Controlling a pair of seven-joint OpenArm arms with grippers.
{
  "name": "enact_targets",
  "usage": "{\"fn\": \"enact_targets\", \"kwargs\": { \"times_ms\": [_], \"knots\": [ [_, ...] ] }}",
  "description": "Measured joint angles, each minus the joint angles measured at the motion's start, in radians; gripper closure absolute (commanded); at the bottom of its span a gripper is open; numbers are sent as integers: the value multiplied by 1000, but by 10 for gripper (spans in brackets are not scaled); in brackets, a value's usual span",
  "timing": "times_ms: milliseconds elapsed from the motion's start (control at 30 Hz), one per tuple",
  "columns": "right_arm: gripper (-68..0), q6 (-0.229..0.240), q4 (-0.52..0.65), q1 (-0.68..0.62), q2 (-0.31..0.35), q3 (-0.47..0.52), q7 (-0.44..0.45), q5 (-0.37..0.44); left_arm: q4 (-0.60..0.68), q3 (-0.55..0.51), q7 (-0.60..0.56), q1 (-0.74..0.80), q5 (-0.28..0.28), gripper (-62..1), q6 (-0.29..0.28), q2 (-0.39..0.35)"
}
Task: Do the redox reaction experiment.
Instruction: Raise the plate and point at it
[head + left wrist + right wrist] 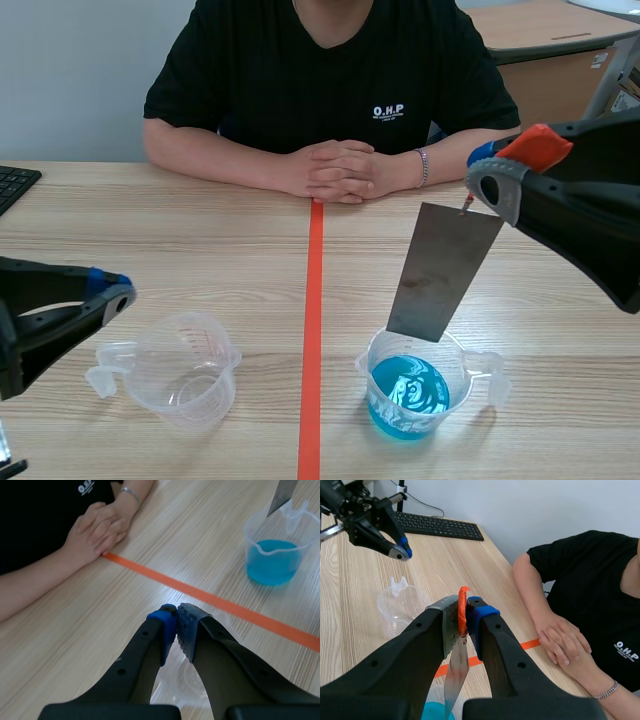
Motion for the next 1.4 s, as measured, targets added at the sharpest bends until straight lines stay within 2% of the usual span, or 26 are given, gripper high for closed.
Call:
{"fn": "enact_targets", "kwargs": {
  "times_ms": [233, 400, 567, 767, 900, 1033, 1400],
  "knots": [
    [-17, 0, 0, 0, 0, 0, 0, 0, 0, 294, 79, -291, 14, -42, -5, 36],
    [-17, 0, 0, 0, 0, 0, -2, 0, 0, 463, 154, -451, 63, -42, -8, 123],
    [-17, 0, 0, 0, 0, 0, -2, 0, -3, 566, 229, -546, 70, -42, -7, 220],
    [-17, 0, 0, 0, 0, 0, -2, 0, -73, 603, 229, -581, 116, -42, -8, 309],
    [-17, 0, 0, 0, 0, 0, -2, 0, -158, 621, 230, -601, 119, -42, -7, 348],
    [-17, 0, 0, 0, 0, 0, -2, 0, -211, 635, 228, -607, 158, -42, -8, 377],
    [-17, 0, 0, 0, 0, 0, -2, 0, -214, 635, 225, -607, 160, -42, -8, 379]
  ]
}}
